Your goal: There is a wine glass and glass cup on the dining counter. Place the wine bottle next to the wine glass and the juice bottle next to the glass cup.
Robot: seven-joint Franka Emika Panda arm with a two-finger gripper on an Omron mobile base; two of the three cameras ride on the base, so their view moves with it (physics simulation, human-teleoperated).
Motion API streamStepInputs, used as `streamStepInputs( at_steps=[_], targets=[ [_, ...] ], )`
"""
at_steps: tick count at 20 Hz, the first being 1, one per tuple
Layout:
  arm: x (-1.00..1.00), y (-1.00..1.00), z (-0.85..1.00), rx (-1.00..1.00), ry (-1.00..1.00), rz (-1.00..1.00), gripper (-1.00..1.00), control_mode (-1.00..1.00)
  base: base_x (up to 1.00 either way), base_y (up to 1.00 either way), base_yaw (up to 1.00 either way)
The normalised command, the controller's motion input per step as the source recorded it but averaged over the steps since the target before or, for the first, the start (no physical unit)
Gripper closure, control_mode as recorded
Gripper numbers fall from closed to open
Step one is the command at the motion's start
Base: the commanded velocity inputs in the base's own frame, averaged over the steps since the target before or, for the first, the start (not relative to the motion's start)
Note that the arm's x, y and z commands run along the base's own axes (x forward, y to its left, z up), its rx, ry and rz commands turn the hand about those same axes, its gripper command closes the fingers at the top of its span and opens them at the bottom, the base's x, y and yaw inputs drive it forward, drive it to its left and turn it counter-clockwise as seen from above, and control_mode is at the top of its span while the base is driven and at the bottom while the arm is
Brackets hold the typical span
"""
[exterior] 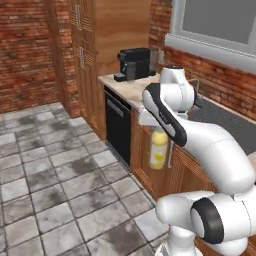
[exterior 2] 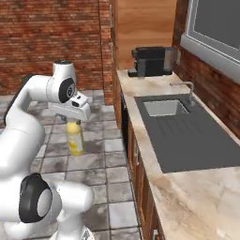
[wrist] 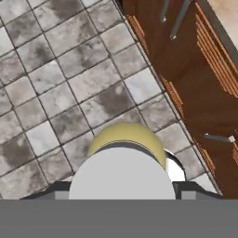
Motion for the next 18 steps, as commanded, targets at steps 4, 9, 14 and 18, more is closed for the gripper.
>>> streamStepInputs(
  at_steps=[4, 9, 14, 18],
  targets=[
    [0.0, 0.0, 0.0, 0.0, 0.0, 0.0, 1.0, 1.0, -0.04, 0.0, 1.0],
    [0.0, 0.0, 0.0, 0.0, 0.0, 0.0, 1.0, 1.0, -0.03, 0.0, 1.0],
    [0.0, 0.0, 0.0, 0.0, 0.0, 0.0, 1.0, 1.0, 0.0, -0.01, 0.97],
    [0.0, 0.0, 0.0, 0.0, 0.0, 0.0, 1.0, 1.0, 0.13, -0.09, 0.61]
  ],
)
